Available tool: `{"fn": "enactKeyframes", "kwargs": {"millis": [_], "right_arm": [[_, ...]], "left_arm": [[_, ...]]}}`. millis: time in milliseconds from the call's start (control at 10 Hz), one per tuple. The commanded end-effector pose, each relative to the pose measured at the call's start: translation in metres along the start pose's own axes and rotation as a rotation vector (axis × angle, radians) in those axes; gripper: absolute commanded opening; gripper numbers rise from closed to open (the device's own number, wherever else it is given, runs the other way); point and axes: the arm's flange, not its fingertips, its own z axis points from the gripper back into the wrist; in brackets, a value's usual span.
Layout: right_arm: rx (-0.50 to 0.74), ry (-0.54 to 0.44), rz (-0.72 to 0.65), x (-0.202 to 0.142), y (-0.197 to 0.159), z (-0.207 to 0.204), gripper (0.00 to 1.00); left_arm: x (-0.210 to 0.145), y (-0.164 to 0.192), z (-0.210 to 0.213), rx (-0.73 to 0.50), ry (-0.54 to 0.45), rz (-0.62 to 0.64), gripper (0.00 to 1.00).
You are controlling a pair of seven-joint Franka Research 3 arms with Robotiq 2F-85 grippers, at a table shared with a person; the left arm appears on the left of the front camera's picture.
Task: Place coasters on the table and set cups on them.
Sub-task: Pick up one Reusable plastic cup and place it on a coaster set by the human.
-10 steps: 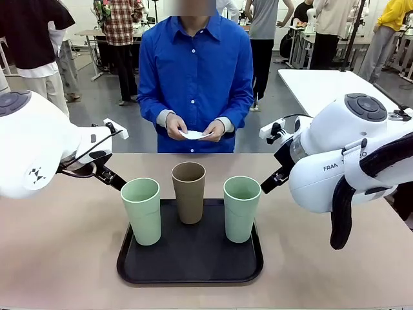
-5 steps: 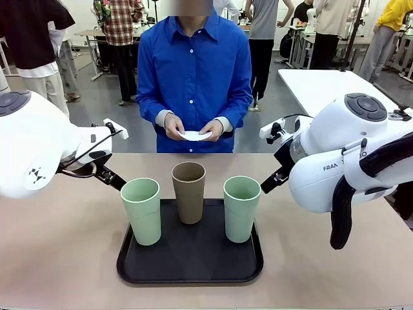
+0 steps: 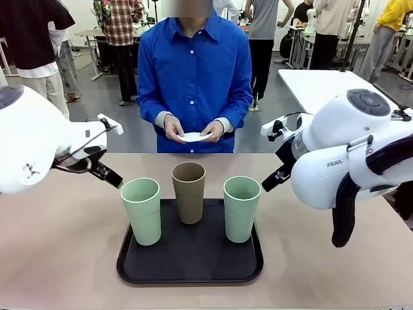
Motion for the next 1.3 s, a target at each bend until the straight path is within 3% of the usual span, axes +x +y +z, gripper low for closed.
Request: {"fn": "enactKeyframes", "kwargs": {"millis": [0, 100, 300, 500, 800, 900, 1000, 1200], "right_arm": [[0.021, 0.047, -0.044, -0.018, 0.012, 0.043, 1.0], [0.036, 0.075, -0.063, -0.025, 0.019, 0.058, 1.0], [0.051, 0.173, -0.082, -0.051, 0.047, 0.097, 1.0], [0.062, 0.297, -0.154, -0.085, 0.065, 0.101, 1.0], [0.063, 0.306, -0.11, -0.122, 0.095, 0.104, 1.0], [-0.062, 0.367, -0.027, -0.122, 0.096, 0.097, 1.0], [0.048, 0.338, -0.11, -0.028, 0.071, 0.121, 1.0], [0.019, 0.354, -0.065, -0.03, 0.083, 0.123, 1.0]], "left_arm": [[-0.013, -0.002, 0.058, -0.003, 0.015, 0.049, 1.0], [-0.017, -0.003, 0.077, -0.004, 0.015, 0.055, 1.0], [-0.037, -0.023, 0.108, -0.153, 0.075, 0.066, 1.0], [-0.053, -0.04, 0.128, -0.2, 0.139, 0.065, 1.0], [-0.078, -0.071, 0.129, -0.152, 0.225, 0.048, 1.0], [-0.084, -0.078, 0.124, -0.099, 0.235, -0.001, 1.0], [-0.018, -0.048, 0.143, -0.199, 0.204, 0.026, 1.0], [-0.018, -0.059, 0.143, -0.177, 0.222, -0.006, 1.0]]}}
